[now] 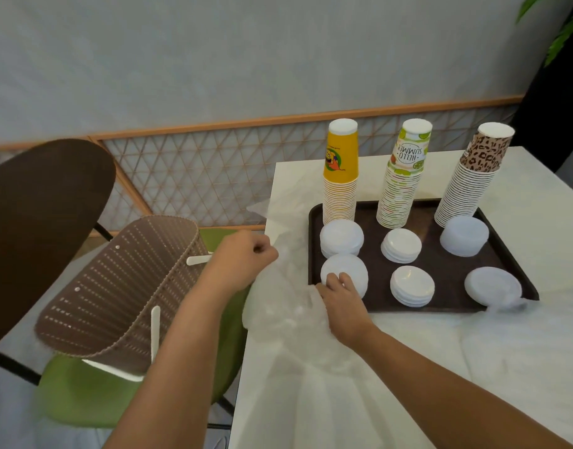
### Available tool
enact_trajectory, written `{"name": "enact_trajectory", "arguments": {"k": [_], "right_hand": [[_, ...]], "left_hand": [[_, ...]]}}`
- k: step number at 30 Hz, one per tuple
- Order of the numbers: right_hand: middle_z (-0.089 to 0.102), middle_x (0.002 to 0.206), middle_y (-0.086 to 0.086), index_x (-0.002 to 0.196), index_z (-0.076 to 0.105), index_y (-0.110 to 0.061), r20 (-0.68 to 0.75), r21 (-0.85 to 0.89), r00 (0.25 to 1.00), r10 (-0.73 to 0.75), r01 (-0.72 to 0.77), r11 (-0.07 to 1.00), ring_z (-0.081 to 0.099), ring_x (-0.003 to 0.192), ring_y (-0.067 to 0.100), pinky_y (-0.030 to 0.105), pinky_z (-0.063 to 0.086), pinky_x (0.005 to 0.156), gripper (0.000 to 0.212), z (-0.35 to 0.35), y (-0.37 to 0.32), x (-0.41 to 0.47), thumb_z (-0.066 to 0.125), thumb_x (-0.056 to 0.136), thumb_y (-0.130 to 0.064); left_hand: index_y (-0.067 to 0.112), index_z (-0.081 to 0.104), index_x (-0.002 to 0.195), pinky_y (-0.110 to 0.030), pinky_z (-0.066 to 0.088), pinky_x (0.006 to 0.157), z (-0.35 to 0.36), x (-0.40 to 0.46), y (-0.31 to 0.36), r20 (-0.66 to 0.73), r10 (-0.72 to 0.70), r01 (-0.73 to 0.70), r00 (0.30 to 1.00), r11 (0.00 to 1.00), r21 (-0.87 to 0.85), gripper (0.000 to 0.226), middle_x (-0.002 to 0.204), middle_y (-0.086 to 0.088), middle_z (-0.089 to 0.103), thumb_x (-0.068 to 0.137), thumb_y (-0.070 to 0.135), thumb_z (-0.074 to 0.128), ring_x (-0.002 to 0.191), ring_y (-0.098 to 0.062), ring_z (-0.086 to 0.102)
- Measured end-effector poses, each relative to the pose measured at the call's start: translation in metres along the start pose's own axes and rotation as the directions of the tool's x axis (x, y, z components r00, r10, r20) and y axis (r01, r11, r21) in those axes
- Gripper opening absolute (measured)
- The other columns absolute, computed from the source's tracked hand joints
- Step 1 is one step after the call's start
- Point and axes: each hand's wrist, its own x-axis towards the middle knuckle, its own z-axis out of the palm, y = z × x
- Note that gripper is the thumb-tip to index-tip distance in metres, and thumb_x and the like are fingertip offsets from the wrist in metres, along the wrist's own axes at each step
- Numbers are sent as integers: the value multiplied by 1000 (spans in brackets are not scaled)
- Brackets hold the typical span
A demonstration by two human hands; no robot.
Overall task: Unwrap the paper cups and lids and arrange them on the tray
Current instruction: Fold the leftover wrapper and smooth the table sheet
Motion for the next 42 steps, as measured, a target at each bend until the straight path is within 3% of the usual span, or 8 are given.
{"name": "enact_trajectory", "arguments": {"k": [4, 8, 13, 17, 26, 30, 37, 42], "right_hand": [[58, 61, -1, 64, 65, -15, -353, 357, 925, 142, -7, 934, 57, 57, 20, 28, 48, 61, 3, -15, 0, -6, 64, 66, -16], [70, 85, 8, 91, 66, -4, -261, 835, 870, 419, -15, 551, 62, 78, 20, 27, 46, 72, 8, -60, 18, -17, 60, 88, -8], [67, 85, 9, 96, 62, -4, -197, 923, 784, 589, -55, 381, 59, 78, 22, 20, 41, 65, 12, -105, 68, -36, 58, 92, -14], [62, 75, 1, 91, 61, -5, -192, 953, 657, 729, -54, 300, 53, 65, 9, 17, 39, 57, 15, -131, 124, -61, 53, 95, -16], [59, 62, -4, 107, 64, -7, -96, 950, 275, 957, -260, 170, 50, 45, -2, 7, 34, 39, 19, -175, 259, -161, 50, 96, -14], [57, 78, 11, 109, 62, 0, -115, 857, 262, 958, -462, 229, 53, 72, 21, 27, 36, 64, 28, -187, 288, -205, 53, 94, -21], [65, 101, 17, 111, 63, -4, -124, 753, 393, 911, -561, 344, 59, 93, 31, 30, 36, 71, 26, -199, 300, -228, 54, 94, -21], [59, 74, -7, 114, 41, -28, -64, 858, 544, 837, -398, 325, 48, 60, 16, 25, 39, 48, 24, -203, 280, -219, 49, 97, -12]], "left_hand": [[-4, 58, 73, -13, 38, 67, -26, -18, 25, -147, 46, -66, 988, 989, -135, 28, 82, 3, 56, 91, 17, 55, 73, -11, 51], [-10, 61, 77, -15, 46, 69, -41, -32, 51, -194, 66, -141, 979, 904, -404, 32, 107, 15, 65, 94, 15, 52, 73, 4, 60], [5, 68, 76, -24, 32, 51, -53, -31, 81, -234, 103, -218, 967, 810, -544, 30, 66, -12, 50, 96, 15, 48, 55, -24, 39], [13, 52, 55, -16, 28, 42, -47, -20, 104, -301, 94, -265, 949, 756, -598, 41, 44, 10, 40, 95, 10, 49, 41, -4, 33], [12, 67, 80, -30, 43, 65, -11, 15, 138, -259, 88, -258, 962, 610, -750, 14, 76, -4, 62, 82, 26, 71, 68, -17, 53], [13, 53, 114, -28, 53, 75, 5, 20, 162, -241, 150, -277, 959, 680, -679, 54, 101, 10, 60, 69, 7, 81, 81, -11, 62], [21, 58, 91, -21, 38, 58, 37, 35, 207, -289, 383, -472, 877, 800, -371, 20, 65, 10, 60, 78, 20, 74, 57, 1, 49], [15, 58, 72, -17, 33, 51, 62, 24, 256, -76, 498, -485, 864, 781, -394, 24, 55, 12, 53, 84, 33, 68, 51, -1, 45]]}}
